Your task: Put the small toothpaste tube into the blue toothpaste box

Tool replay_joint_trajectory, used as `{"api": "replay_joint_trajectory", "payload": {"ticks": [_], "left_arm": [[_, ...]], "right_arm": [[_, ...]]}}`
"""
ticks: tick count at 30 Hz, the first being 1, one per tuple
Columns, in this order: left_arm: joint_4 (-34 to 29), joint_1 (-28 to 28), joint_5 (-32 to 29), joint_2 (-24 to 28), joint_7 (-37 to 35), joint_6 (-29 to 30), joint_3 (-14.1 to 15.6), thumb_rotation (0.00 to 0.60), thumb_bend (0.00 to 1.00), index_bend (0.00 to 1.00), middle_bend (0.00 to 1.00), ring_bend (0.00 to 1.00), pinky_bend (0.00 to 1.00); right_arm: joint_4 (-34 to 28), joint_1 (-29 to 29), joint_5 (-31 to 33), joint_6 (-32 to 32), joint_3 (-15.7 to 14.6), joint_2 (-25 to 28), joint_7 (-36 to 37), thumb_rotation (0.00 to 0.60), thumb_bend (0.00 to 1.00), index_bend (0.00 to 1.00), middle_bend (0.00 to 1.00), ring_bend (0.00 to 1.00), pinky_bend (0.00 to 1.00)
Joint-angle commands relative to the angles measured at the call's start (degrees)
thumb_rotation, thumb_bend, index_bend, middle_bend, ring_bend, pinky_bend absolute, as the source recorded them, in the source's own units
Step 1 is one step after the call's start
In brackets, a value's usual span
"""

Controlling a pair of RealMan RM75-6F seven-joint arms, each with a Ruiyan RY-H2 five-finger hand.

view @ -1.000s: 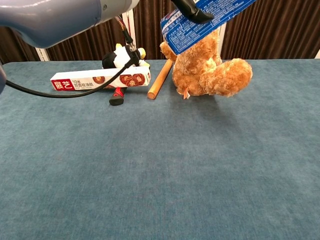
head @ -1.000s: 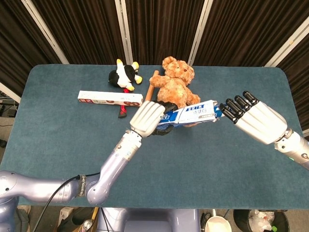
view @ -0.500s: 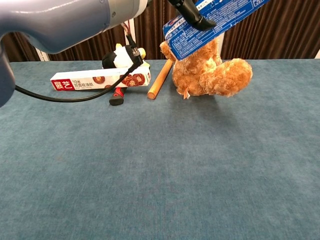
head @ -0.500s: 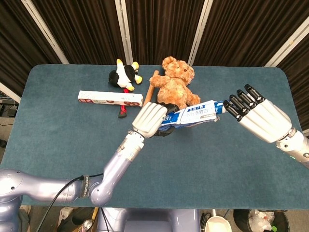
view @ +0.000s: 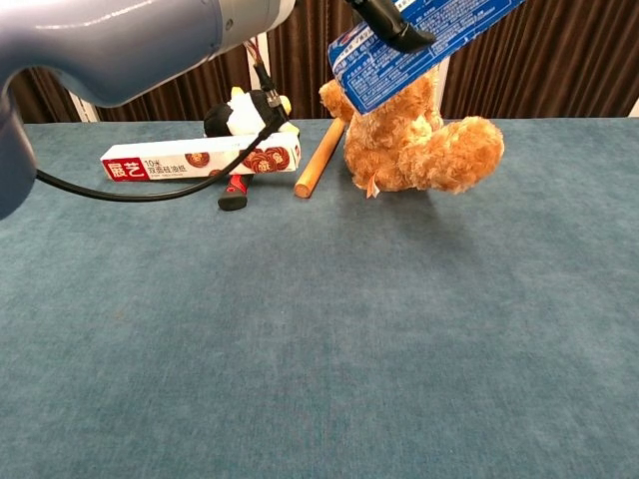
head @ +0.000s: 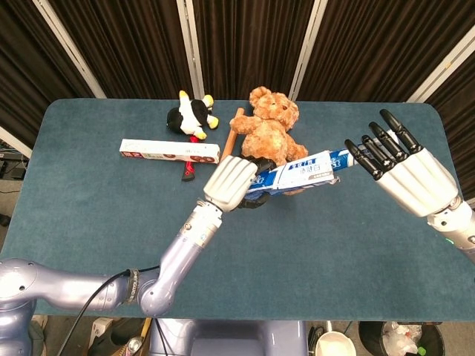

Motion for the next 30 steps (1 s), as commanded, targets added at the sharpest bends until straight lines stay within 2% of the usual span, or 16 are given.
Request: {"api": "replay_joint_trajectory", "payload": {"ticks": [1, 19, 30], "left_arm": [[0.51, -0.06, 0.73, -0.18, -0.44, 0.49, 0.03, 0.600, 0.42, 0.39, 0.52, 0.47, 0.50], [7.91, -0.58, 11.28, -4.95, -7.29, 5.95, 0.25, 0.600, 0.42, 0.39, 0.52, 0.47, 0.50], [10.05, -0.78, 11.82, -6.80, -7.77, 5.68, 0.85, 0.600, 0.42, 0.39, 0.52, 0.47, 0.50]], "right_arm": [[-0.09, -0.06, 0.03, 0.28, 0.05, -0.09, 0.08, 0.600, 0.47, 0.29, 0.46, 0.31, 0.20], [1.19, -0.81, 1.40, 1.93, 0.59, -1.25, 0.80, 0.600, 0.46, 0.26, 0.44, 0.29, 0.18], [1.79, -1.47, 2.76, 2.67, 1.12, -1.67, 0.71, 0.600, 0.41, 0.16, 0.39, 0.24, 0.12]]}}
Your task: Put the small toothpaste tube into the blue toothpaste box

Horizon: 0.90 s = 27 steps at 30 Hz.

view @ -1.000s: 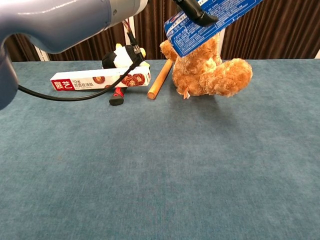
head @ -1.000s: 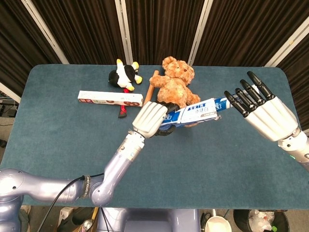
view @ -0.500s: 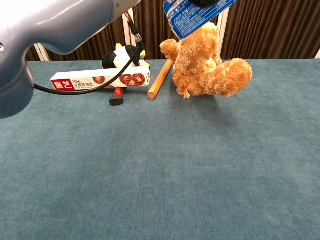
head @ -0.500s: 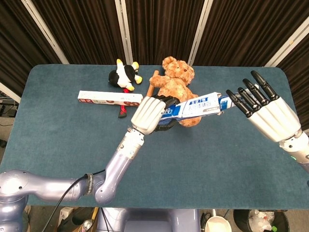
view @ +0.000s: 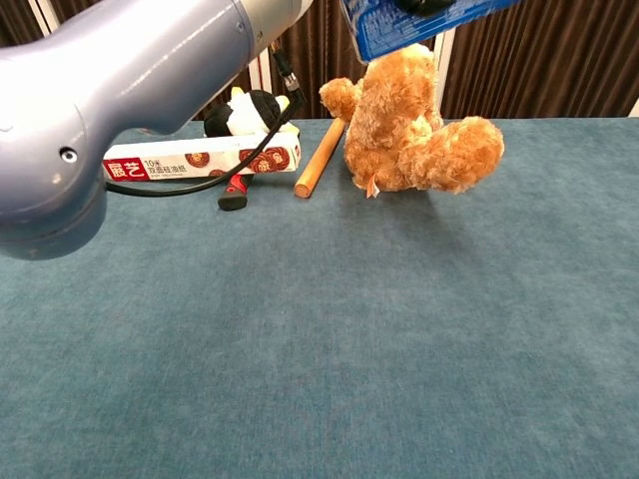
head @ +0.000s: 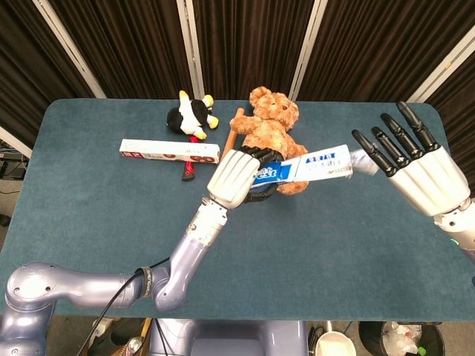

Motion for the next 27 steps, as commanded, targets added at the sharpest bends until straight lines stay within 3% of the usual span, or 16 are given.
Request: {"api": "replay_joint_trajectory", "payload": {"ticks": [1, 12, 27], "left_arm": [[0.23, 0.16, -0.03, -0.13, 0.00, 0.03, 0.07, 0.600, 0.42, 0.39, 0.52, 0.47, 0.50], [1.81, 0.67, 2.56, -0.99, -1.87, 1.49, 0.12, 0.600, 0.43, 0.39, 0.52, 0.47, 0.50], [5.38, 5.33, 16.41, -3.12, -18.07, 13.46, 1.41, 0.600, 0.43, 0.38, 0.51, 0.47, 0.50]], "right_arm": [[0.20, -0.18, 0.44, 0.04, 0.12, -0.12, 0.05, 0.600, 0.41, 0.16, 0.39, 0.24, 0.12], [0.31, -0.68, 1.31, 0.26, 0.29, -0.68, -0.46, 0.600, 0.41, 0.16, 0.39, 0.24, 0.12], [0.94, -1.50, 3.68, -0.85, 0.48, -1.44, -0.78, 0.600, 0.41, 0.16, 0.39, 0.24, 0.12]]}}
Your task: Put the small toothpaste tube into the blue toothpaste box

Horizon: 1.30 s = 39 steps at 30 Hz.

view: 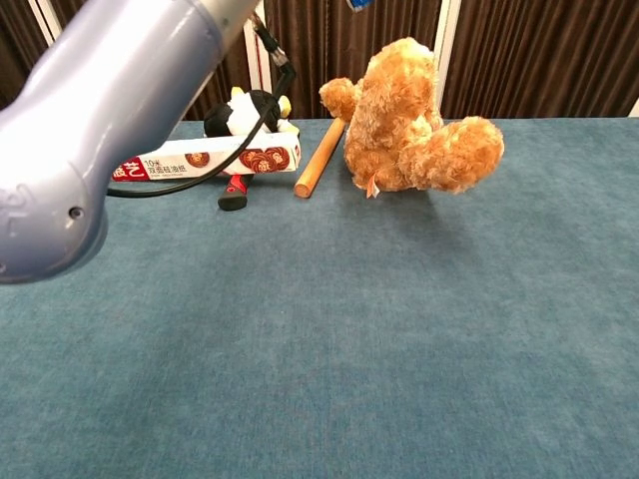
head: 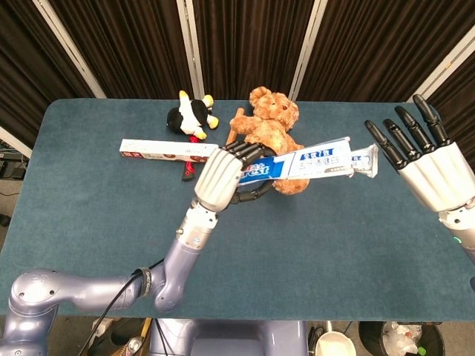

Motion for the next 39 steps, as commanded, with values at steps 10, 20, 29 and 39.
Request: {"api": "replay_joint_trajectory", "payload": {"ticks": [10, 20, 29, 39], "left_arm": [[6.63, 5.32, 10.36, -1.10, -16.57, 10.11, 3.05, 0.600, 0.43, 0.29, 0.41, 0.38, 0.47], [9.66, 5.83, 10.91, -1.87, -17.83, 9.60, 3.24, 0.600, 0.56, 0.38, 0.52, 0.48, 0.53], [10.95, 9.07, 12.45, -1.03, -19.25, 10.36, 6.85, 0.600, 0.56, 0.37, 0.52, 0.48, 0.53], [10.40, 13.91, 13.86, 0.68, -23.87, 14.97, 8.45, 0.600, 0.56, 0.37, 0.51, 0.48, 0.53]], "right_arm": [[-1.37, 0.04, 1.01, -0.56, 0.52, -0.17, -0.32, 0.600, 0.41, 0.16, 0.39, 0.24, 0.12], [-2.65, 0.09, 0.68, -1.36, 0.17, -0.20, -1.39, 0.600, 0.41, 0.16, 0.39, 0.24, 0.12], [-2.15, -0.45, 0.28, -1.08, -0.37, -0.54, -1.46, 0.600, 0.41, 0.16, 0.39, 0.24, 0.12], [-2.74, -0.44, 0.61, -0.98, 0.00, -0.86, -1.88, 0.600, 0.41, 0.16, 0.39, 0.24, 0.12]]}}
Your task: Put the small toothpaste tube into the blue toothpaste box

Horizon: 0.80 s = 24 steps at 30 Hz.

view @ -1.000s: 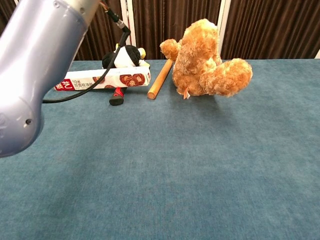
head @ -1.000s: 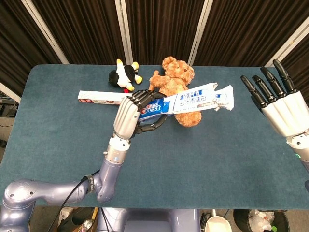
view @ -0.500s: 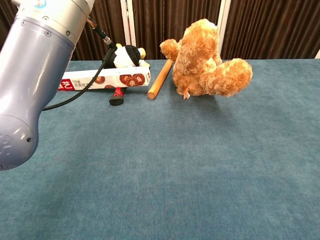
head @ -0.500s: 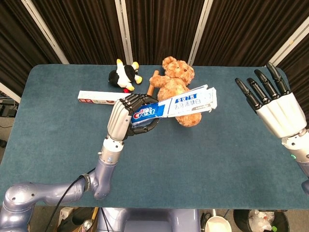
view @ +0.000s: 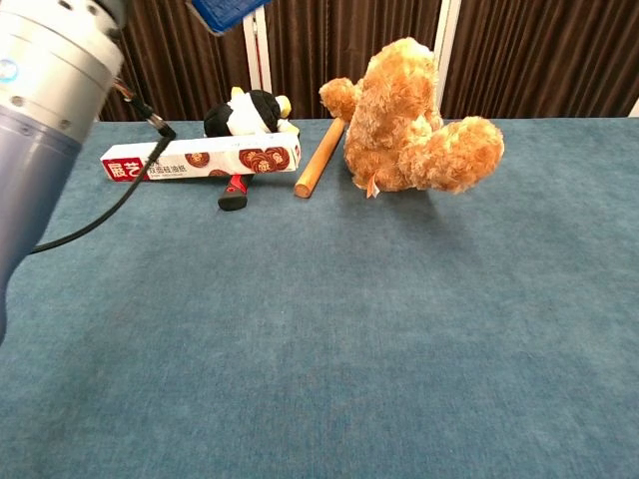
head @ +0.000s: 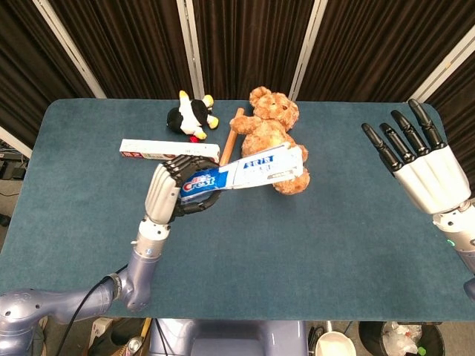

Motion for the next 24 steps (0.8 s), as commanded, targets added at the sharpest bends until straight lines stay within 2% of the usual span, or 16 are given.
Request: {"api": "replay_joint_trajectory", "payload": {"ticks": [1, 6, 11, 17, 24], "left_arm": [[-0.94, 1.28, 0.28, 0.61, -1.18, 1.18, -0.13, 0.600, 0.56, 0.37, 0.51, 0.48, 0.53], [-1.59, 4.09, -0.19, 2.32, -0.99, 0.35, 2.43, 0.600, 0.56, 0.38, 0.52, 0.48, 0.53], [-0.08, 7.55, -0.12, 3.57, -1.88, -0.64, 6.71, 0.600, 0.56, 0.38, 0.52, 0.48, 0.53], [3.31, 11.24, 1.39, 3.27, -3.44, -1.31, 12.25, 0.600, 0.56, 0.38, 0.52, 0.48, 0.53], [8.73, 14.69, 2.45, 1.56, -5.03, -2.81, 16.96, 0.600, 0.56, 0.38, 0.52, 0.48, 0.53]], "right_arm": [[-0.51, 0.04, 0.09, -0.16, 0.08, -0.04, -0.30, 0.600, 0.41, 0.16, 0.39, 0.24, 0.12], [-1.25, -0.14, -0.50, -0.22, -0.32, -0.02, -1.07, 0.600, 0.41, 0.16, 0.39, 0.24, 0.12], [-2.14, -0.28, -0.57, -0.29, -0.35, -0.02, -1.55, 0.600, 0.41, 0.16, 0.39, 0.24, 0.12], [-3.34, -0.04, -0.89, -0.50, -0.17, 0.22, -2.14, 0.600, 0.41, 0.16, 0.39, 0.24, 0.12], [-4.56, 0.06, -1.19, -0.80, -0.09, 0.39, -2.79, 0.600, 0.41, 0.16, 0.39, 0.24, 0.12]]}}
